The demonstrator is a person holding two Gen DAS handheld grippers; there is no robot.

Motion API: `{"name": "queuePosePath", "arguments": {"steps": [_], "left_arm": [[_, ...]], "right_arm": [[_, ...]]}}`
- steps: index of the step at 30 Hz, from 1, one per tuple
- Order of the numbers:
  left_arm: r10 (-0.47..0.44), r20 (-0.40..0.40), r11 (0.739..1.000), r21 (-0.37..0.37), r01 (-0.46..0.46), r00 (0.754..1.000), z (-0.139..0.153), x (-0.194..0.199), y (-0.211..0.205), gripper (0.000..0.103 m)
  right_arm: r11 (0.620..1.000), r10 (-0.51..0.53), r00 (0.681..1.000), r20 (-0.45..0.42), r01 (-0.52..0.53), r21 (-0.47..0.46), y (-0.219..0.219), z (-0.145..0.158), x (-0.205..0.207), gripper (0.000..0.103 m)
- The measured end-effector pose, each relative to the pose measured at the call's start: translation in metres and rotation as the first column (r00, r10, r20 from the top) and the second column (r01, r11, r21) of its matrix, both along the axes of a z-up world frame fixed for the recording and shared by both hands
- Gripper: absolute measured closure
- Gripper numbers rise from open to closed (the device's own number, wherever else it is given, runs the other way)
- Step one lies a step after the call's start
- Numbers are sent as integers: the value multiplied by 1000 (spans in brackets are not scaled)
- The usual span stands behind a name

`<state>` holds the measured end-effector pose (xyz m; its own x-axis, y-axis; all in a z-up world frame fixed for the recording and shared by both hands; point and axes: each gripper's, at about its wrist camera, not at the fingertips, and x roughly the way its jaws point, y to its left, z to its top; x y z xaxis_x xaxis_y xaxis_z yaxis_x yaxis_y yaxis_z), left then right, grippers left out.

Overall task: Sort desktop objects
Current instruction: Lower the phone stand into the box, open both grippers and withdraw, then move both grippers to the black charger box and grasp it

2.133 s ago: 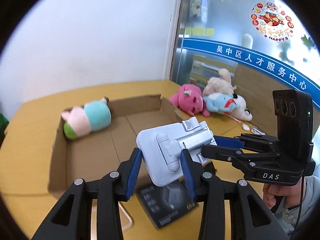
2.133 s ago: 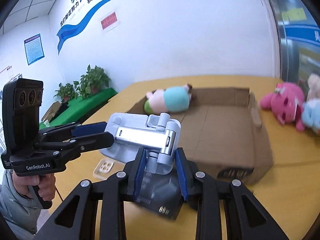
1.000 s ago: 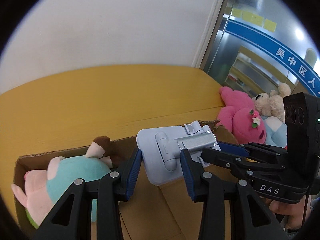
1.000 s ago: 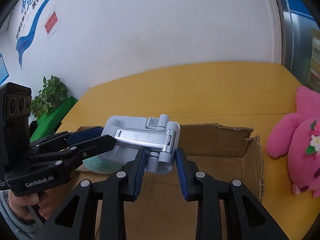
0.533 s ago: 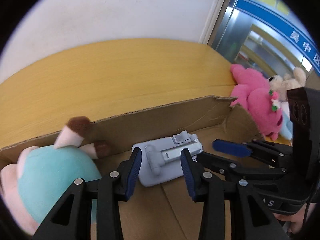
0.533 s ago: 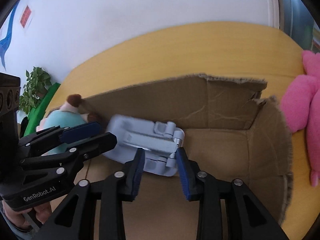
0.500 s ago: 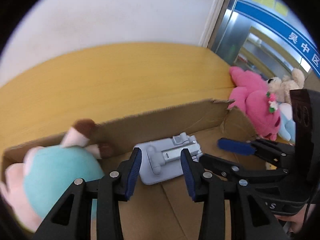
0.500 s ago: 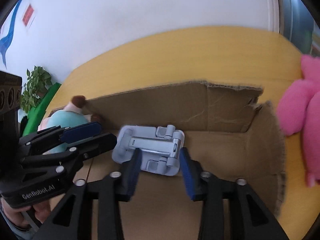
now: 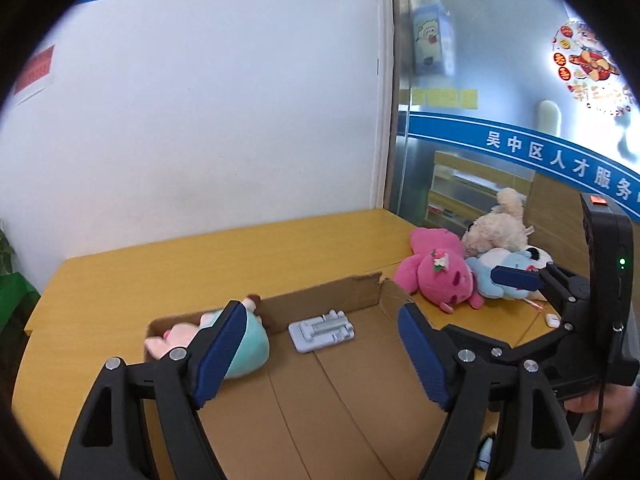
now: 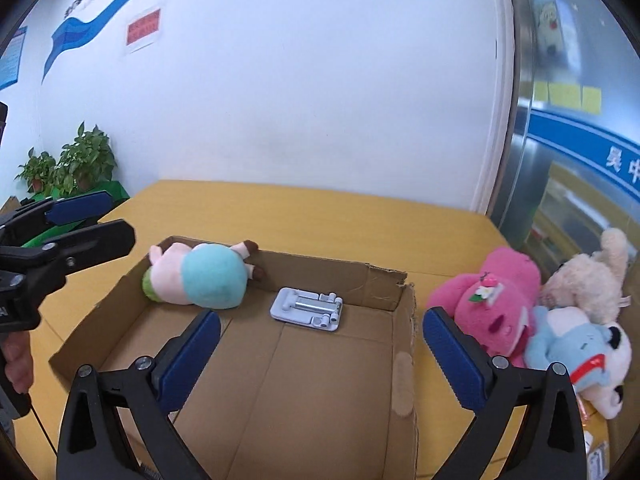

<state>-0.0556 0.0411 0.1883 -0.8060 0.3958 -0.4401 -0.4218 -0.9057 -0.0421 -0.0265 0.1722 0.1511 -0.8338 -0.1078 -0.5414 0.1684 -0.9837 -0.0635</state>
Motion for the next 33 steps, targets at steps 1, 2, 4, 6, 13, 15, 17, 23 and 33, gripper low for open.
{"name": "queuePosePath", "arguments": {"steps": [1, 2, 4, 6, 13, 15, 17, 23, 33], "left_arm": [[5, -2, 1000, 9, -5, 1000, 0, 11, -3, 25], [4, -7, 1000, 19, -4, 1000, 0, 23, -7, 25], [3, -14, 1000, 16, -3, 1000, -3, 41, -3, 24], [4, -11, 1000, 2, -4, 1000, -8, 60, -4, 24], [-12, 30, 1000, 19, 12, 999, -32, 99, -2, 24], [5, 32, 999, 36, -6, 999, -36, 108, -6, 24], [26, 31, 998, 48, -27, 999, -43, 116, -9, 24], [40, 80, 997, 56, -45, 996, -66, 128, -12, 24], [-73, 323, 987, 156, 23, 943, -140, 113, -14, 24]], "right_arm": [[1000, 14, 1000, -5, -14, 4, 0, 3, 11, 0], [1000, 27, 1000, -10, -27, 4, -1, 5, 21, 0], [999, 37, 999, -25, -37, 9, -3, 9, 43, 0], [999, 45, 998, -34, -45, 10, -5, 10, 60, 0], [998, 60, 998, -18, -60, -9, -10, 2, 109, 0], [998, 60, 998, -9, -60, -5, -12, -2, 116, 0], [998, 61, 998, -3, -61, -3, -13, -6, 123, 0], [995, 96, 993, 64, -95, -14, -9, -33, 139, 0], [966, 240, 930, 278, -200, -166, -4, -124, 176, 0]]}}
